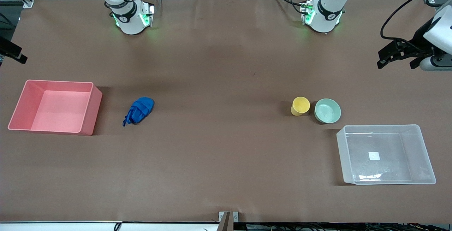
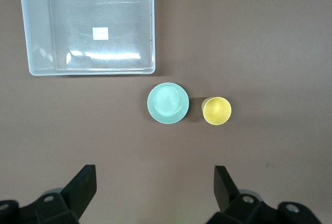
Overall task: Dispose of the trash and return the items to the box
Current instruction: 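Reach the right gripper to the blue cloth while the left gripper reaches the bowl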
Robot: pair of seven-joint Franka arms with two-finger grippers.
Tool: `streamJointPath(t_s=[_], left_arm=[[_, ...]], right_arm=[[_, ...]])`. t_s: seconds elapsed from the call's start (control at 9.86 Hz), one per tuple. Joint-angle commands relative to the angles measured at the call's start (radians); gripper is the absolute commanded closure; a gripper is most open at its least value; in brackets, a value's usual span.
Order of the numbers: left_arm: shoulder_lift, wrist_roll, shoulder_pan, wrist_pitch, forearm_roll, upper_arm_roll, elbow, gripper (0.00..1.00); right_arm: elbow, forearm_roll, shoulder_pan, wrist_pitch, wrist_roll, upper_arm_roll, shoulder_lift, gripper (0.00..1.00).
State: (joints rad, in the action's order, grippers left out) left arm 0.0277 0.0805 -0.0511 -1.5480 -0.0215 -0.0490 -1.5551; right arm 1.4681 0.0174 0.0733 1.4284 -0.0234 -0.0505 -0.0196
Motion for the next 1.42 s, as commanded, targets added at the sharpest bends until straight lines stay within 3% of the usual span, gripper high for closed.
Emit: streamJointPath(t_s=[0.0,0.51,0.81,1.12,1.32], left_arm=[[-0.002,0.007,-0.003,-0.009,0.023,-0.005,-0.023,0.00],[-0.009,-0.004,-0.001,-0.017,0.023,-0.005,-0.022,0.00],[-0.008,-0.010,0.002,-0.040,0.021,-0.005,-0.022,0.00],[-0.047,-0.004,0.004,-0.073,0.021,-0.005,-0.036,0.01],[-0.087,-0.018,0.008,-0.166,0.021,-0.003,-0.115,0.02]], right_arm=[[0.009,-0.016,0.002,-0.005,0.008,0.000,-0.014,0.00],[0.012,-0.016,-0.001,-0.005,0.022,0.000,-0.005,0.00],[0.064,-0.016,-0.003,0.042,0.013,0.073,0.048,0.00],[0.252,-0.001,-0.021,0.298,-0.076,0.144,0.130,0.00],[0.499,0.002,-0.035,0.619,-0.076,0.147,0.150,0.00]])
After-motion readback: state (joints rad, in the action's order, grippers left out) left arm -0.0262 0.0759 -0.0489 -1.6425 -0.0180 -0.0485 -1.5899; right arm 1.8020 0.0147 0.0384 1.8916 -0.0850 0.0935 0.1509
